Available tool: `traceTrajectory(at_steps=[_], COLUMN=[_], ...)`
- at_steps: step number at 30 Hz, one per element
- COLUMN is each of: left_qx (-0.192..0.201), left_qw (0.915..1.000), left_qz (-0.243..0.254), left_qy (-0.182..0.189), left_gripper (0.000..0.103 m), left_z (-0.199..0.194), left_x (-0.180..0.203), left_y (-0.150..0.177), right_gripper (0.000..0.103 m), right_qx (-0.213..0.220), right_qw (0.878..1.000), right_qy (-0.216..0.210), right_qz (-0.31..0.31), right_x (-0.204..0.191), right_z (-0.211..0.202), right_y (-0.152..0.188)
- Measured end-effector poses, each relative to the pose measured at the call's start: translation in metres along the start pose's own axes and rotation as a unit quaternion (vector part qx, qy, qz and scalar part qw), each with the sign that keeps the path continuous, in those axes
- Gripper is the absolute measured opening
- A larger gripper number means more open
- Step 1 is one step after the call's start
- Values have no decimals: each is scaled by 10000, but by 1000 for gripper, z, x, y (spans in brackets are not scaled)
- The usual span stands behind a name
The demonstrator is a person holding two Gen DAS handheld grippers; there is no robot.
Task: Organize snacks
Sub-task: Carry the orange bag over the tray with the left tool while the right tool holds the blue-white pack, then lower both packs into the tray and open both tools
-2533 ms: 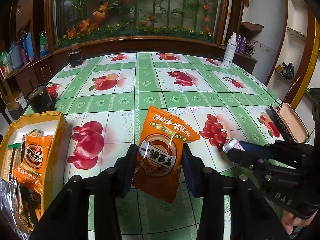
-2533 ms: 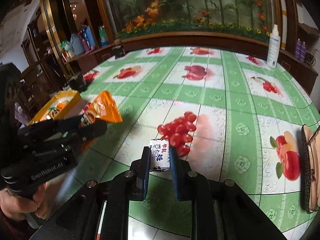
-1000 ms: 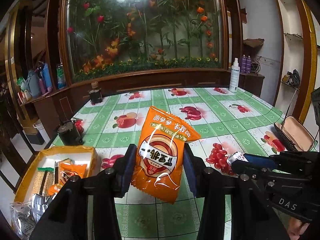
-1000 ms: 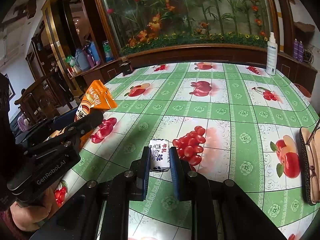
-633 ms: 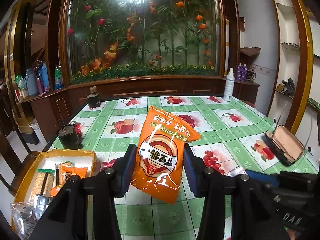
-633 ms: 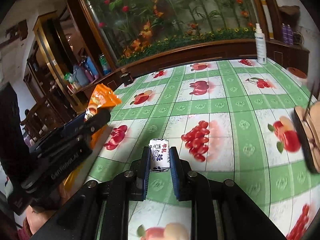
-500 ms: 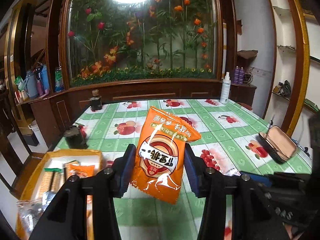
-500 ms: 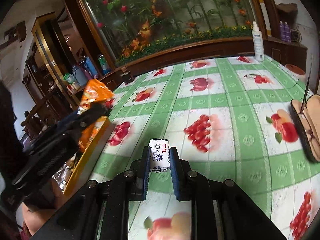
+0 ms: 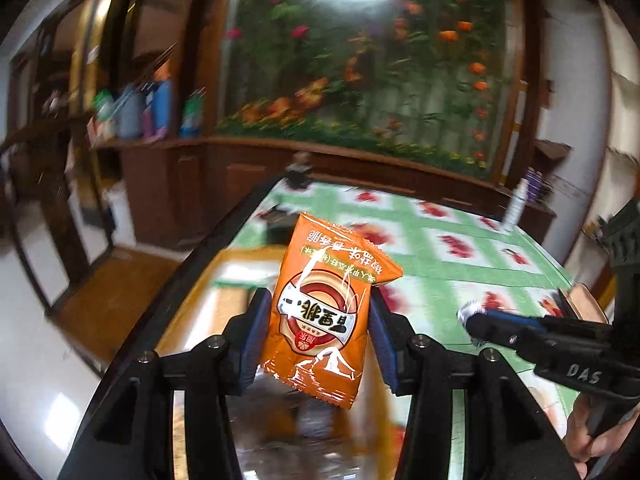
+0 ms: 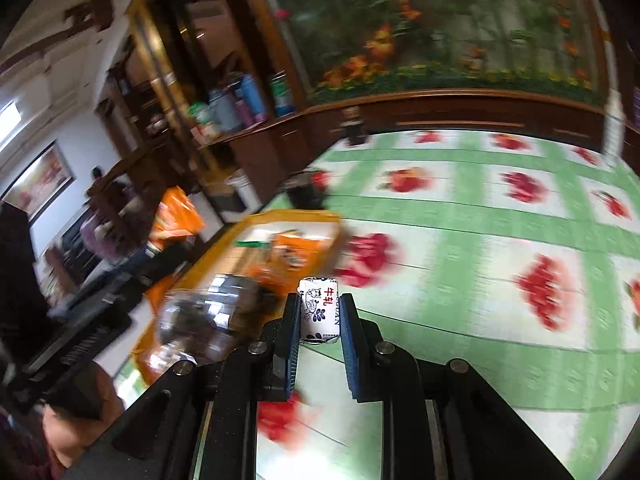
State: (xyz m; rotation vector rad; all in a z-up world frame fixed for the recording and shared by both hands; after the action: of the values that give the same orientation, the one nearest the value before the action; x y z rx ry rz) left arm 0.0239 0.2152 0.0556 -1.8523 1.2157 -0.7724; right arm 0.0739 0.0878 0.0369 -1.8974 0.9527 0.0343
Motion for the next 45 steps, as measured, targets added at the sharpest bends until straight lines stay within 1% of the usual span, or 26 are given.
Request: traceTrajectory(at_steps=[4,7,8,11,14,19,23,25,28,33,36,38,40,42,45], left_qx=[-212,-434,-494,-601,-657,-638,-572,-530,-324,-104,-36,-22,-2,24,76], left_qw=[9993,9983,9979,9971,9965,9961,9958,9954,9956,9946,9937,9936,9936,9936,9933], left_qz=[-169,-305,-319,-343,-375,-323,-375,-315,-290,-226,-155,-130,-138,-152,-117], left_qy=[-250,-260,-267,-329,-344,-507,-607,-729,-828,-1004,-1107,-1121,-1118,-1117,-1148], left_gripper=[47,47,47,47,48,48,49,50,52,52,52,53,57,60,64], left_z=[16,28,32,39,44,49,52,53,49,43,42,42,41,40,38], left_x=[-33,-47,-49,-55,-58,-59,-61,-62,-63,-64,-64,-65,-65,-66,-65], left_y=[10,20,23,31,35,36,38,41,37,34,32,31,31,30,29], right_gripper=[21,21,21,21,21,21,21,21,21,22,28,40,44,45,50], right_qx=[-236,-439,-538,-715,-906,-1039,-1002,-945,-924,-920,-849,-785,-742,-728,-711], right_qw=[9995,9985,9980,9971,9950,9938,9946,9951,9949,9941,9949,9956,9961,9964,9968], right_qy=[-187,-321,-321,-216,-243,-156,-105,-126,-208,-320,-305,-299,-315,-304,-301], right_qz=[-132,21,84,167,340,352,251,252,350,479,440,402,366,309,219], right_x=[-27,-37,-37,-31,-24,-16,-19,-21,-19,-16,-18,-19,-21,-23,-25], right_z=[44,81,96,123,143,159,164,163,160,160,158,155,153,152,151], right_y=[-13,-19,-20,-20,-19,-16,-16,-15,-14,-13,-14,-15,-16,-15,-14])
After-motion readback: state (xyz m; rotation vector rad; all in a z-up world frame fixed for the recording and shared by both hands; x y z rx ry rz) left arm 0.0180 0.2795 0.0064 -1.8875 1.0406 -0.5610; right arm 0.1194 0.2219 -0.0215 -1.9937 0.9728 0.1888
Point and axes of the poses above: each gripper's, at about its wrist camera, not at the fingertips, and z roughly the way its jaws point, x to its right, y to its underside, the point moved 10 cm from there along z, roughly the way its jaws point, and after that the axes turned 10 degrees about -y, right-handed, at the moved point
